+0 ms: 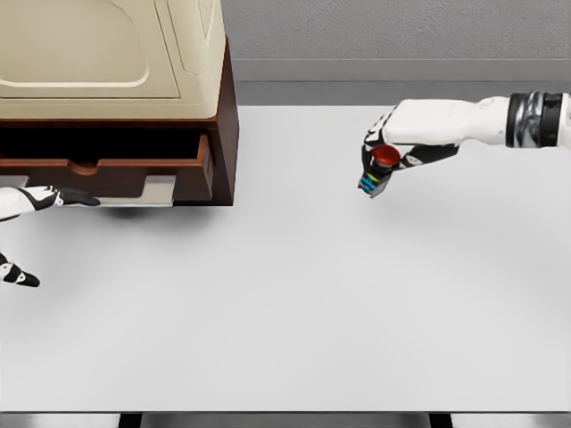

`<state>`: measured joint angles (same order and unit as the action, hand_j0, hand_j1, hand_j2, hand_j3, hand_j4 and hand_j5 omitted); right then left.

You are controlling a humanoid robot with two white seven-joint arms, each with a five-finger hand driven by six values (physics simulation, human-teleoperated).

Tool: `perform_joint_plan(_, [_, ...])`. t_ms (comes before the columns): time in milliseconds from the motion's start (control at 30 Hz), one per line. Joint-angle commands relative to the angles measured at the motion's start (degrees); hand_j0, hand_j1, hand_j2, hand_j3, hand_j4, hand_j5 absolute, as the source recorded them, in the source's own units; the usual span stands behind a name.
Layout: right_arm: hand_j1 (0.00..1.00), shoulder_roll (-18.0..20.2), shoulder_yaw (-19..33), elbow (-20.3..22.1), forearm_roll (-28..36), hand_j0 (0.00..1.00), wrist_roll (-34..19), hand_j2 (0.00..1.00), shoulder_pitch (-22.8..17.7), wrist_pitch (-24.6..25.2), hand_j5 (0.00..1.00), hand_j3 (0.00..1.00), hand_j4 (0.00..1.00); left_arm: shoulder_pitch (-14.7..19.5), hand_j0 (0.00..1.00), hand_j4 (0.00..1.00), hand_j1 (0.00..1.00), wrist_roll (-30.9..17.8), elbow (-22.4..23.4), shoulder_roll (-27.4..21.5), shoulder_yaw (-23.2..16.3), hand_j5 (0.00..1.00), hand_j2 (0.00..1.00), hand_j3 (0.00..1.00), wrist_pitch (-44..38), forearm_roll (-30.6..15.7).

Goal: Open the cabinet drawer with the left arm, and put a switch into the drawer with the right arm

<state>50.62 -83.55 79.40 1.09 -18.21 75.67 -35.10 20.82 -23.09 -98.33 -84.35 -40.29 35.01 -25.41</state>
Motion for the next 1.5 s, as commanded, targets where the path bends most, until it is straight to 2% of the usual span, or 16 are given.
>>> perform_joint_plan(0, [0.48, -0.1, 0.1, 1.8, 1.3, 0.48, 0.1, 0.48, 0.2, 0.1, 0.48, 0.48, 0.48, 0.0, 1.00, 1.00, 1.00, 0.0, -0.7, -0.8, 0.0, 1.00, 1.00, 1.00, 0.0, -1.4])
perform_joint_plan(200, [0.48, 0.3, 0.8, 5.0, 3.5, 0.48, 0.0, 0.48, 2.0, 0.1, 0.48, 0.48, 0.48, -1.6, 1.00, 1.00, 1.00, 0.1, -1.4, -1.9, 0.5, 1.00, 1.00, 1.00, 0.0, -2.1])
perform_joint_plan(533, [0.48, -0.4, 1.4, 8.0, 5.6, 0.48, 0.0, 0.48, 4.7, 0.1, 0.48, 0.48, 0.48, -1.8, 1.00, 1.00, 1.00, 0.1, -2.0, -4.6, 0.0, 1.00, 1.00, 1.00, 0.0, -3.1])
perform_joint_plan(667, [0.47, -3.1, 1.4, 9.1, 5.9, 0.47, -0.1, 0.47, 6.0, 0.1, 0.47, 0.47, 0.47, -2.6, 1.00, 1.00, 1.00, 0.6, -2.0, -5.8, 0.0, 1.00, 1.00, 1.00, 0.0, -3.2])
perform_joint_plan(867, [0.47, -4.6, 1.5, 11.2, 8.1, 0.47, -0.2, 0.47, 8.0, 0.1, 0.47, 0.47, 0.47, -3.4, 1.00, 1.00, 1.00, 1.5, -2.5, -6.9, 0.0, 1.00, 1.00, 1.00, 0.0, -3.4])
perform_joint_plan(1467, [0.47, -12.5, 1.5, 11.8, 11.9, 0.47, -0.8, 0.47, 14.4, 0.1, 0.47, 0.47, 0.47, -4.7, 1.00, 1.00, 1.00, 4.1, -2.7, -9.8, -0.1, 1.00, 1.00, 1.00, 0.0, -3.4])
